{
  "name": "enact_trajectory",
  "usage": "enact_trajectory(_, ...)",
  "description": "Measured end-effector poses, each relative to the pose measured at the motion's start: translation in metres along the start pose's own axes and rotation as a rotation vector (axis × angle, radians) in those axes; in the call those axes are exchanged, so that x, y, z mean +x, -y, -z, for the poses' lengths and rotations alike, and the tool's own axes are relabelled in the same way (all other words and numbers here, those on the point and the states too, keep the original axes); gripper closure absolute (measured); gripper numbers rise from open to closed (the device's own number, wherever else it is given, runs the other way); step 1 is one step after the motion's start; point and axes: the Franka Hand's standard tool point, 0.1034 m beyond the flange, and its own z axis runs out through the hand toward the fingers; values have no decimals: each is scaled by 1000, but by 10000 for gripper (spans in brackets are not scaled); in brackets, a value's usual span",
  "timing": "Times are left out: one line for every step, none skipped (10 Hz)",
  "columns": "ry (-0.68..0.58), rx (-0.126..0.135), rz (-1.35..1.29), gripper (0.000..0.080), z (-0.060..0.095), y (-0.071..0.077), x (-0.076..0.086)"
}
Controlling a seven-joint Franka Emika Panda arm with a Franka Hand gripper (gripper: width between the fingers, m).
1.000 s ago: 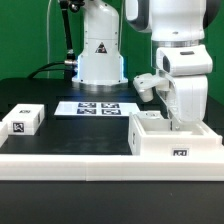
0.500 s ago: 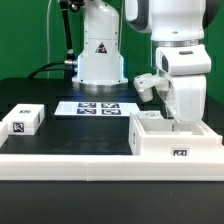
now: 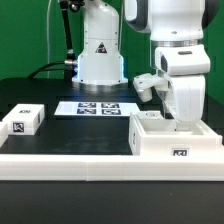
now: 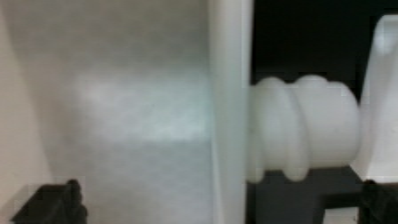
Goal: Assemble cabinet
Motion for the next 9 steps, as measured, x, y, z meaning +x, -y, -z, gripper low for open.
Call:
enact_trajectory(0,0,0,11,0,0,0)
enact_trajectory(1,-1,-1,2,0,0,-1)
enact_trajectory(2,-1,-6,2,2,2,-5)
enact_trajectory(6,-8,-9,2,8,3,-5)
enact_trajectory(9,-19,-18,2,17,3,-5)
enact_trajectory(15,-23,-31,2,25,6,-3)
enact_trajectory(25,-29,-39,2,36,11,1)
enact_trajectory(28,-38,-42,2,44,18,5)
enact_trajectory(29,-41,-55,2,49,29,11)
